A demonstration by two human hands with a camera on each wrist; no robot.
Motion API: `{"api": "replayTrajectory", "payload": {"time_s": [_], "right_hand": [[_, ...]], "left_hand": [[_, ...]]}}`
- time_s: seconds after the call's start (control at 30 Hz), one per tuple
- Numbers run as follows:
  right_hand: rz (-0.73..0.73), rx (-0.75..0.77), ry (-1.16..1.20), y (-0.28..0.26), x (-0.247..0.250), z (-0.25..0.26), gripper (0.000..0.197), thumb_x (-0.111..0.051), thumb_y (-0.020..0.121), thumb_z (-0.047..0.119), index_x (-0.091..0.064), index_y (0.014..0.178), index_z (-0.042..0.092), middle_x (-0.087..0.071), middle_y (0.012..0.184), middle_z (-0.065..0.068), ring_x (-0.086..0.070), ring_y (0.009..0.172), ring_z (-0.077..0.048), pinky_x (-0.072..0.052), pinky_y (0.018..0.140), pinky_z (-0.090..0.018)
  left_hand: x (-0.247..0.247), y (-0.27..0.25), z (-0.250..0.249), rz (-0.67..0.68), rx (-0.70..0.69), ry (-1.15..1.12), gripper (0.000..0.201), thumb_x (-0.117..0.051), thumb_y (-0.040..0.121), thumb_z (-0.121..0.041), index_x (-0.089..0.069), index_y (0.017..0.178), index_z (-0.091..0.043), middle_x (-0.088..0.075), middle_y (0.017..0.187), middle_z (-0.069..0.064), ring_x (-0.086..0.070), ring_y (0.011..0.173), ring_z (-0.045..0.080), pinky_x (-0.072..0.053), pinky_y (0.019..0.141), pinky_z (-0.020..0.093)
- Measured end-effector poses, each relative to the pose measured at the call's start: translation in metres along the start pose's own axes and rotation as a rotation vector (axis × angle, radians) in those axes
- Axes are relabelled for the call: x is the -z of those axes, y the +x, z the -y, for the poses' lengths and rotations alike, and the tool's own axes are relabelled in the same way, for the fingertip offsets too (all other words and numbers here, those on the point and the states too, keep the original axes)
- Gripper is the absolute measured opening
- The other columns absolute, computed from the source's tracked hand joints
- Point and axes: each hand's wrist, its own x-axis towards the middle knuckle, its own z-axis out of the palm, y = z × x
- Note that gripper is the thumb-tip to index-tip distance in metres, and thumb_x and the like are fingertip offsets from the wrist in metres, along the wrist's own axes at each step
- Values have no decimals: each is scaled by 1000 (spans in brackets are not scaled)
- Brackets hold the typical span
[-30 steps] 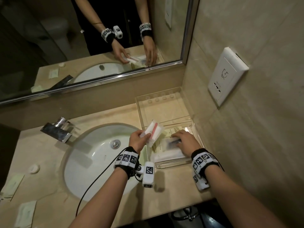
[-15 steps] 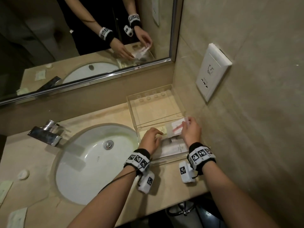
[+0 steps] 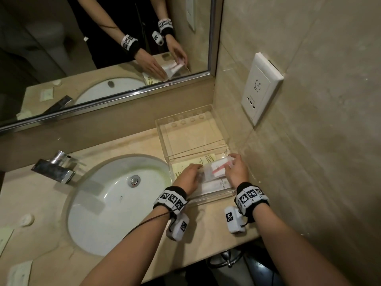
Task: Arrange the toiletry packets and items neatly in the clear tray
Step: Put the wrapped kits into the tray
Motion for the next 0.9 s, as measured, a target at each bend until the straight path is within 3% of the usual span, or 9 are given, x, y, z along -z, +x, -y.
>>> {"api": "replayTrajectory", "payload": {"time_s": [0.13,0.2,0.3,0.4,0.47,0.53,0.67,0.8,0.9], "right_hand": [[93,125,160,0,1,13,19,-68,88,17,-61,106,16,-67,107,-4,-64,93,-20,-54,72,-30],[134,187,227,1,2,22,18,-73,83,21,-67,100,16,-70,100,-1,-65,94,-19,-54,77,-29],[142,121,386,4,5,28,26,-78,80,26,-66,100,15,-71,98,-3,-68,94,-22,-57,81,-35],[195,53,351,4,8,28,36,-80,77,30,-61,105,17,-70,103,-5,-69,91,-22,-60,73,-38],[228,60,340,4,9,27,28,-78,80,28,-62,100,18,-69,103,-9,-69,86,-22,-60,64,-32],[198,56,328,6,10,26,23,-75,83,25,-63,102,16,-68,104,-9,-66,87,-20,-57,62,-26],[142,-15,83,15,10,22,25,-64,91,22,-60,115,18,-64,120,-10,-64,100,-29,-58,85,-43],[225,-31,-279,17,6,18,25,-48,96,8,-59,117,15,-61,126,-12,-61,105,-30,-51,88,-36],[185,-20,-419,16,2,18,34,-52,95,11,-52,129,11,-59,128,-15,-58,114,-31,-48,93,-36]], "left_hand": [[10,13,-10,-205,34,-181,47,-64,87,-26,-53,131,-15,-58,125,5,-53,112,19,-46,96,31],[16,20,-18,-201,57,-279,34,-67,86,-23,-62,119,-14,-66,111,4,-60,97,18,-51,85,30],[25,26,-27,-188,149,-525,12,-70,84,-12,-66,95,-13,-67,87,3,-66,78,26,-58,78,43],[31,25,-29,-193,308,-935,29,-69,83,-1,-59,110,0,-68,97,17,-71,85,35,-58,81,50],[35,22,-30,-150,353,-1086,34,-68,83,0,-56,114,2,-69,105,20,-70,91,33,-58,83,49],[35,22,-27,-119,382,-1065,35,-72,81,-3,-58,113,3,-70,103,20,-70,91,33,-56,86,51],[30,24,-16,-191,406,-779,30,-75,79,-10,-56,102,-8,-63,87,9,-64,77,25,-58,80,44],[25,16,-17,-67,260,-314,44,-71,82,-14,-56,124,-15,-61,110,0,-58,88,16,-48,78,26],[19,11,-21,24,198,-195,45,-68,84,-13,-58,127,-16,-60,126,4,-60,96,20,-48,86,26]]}}
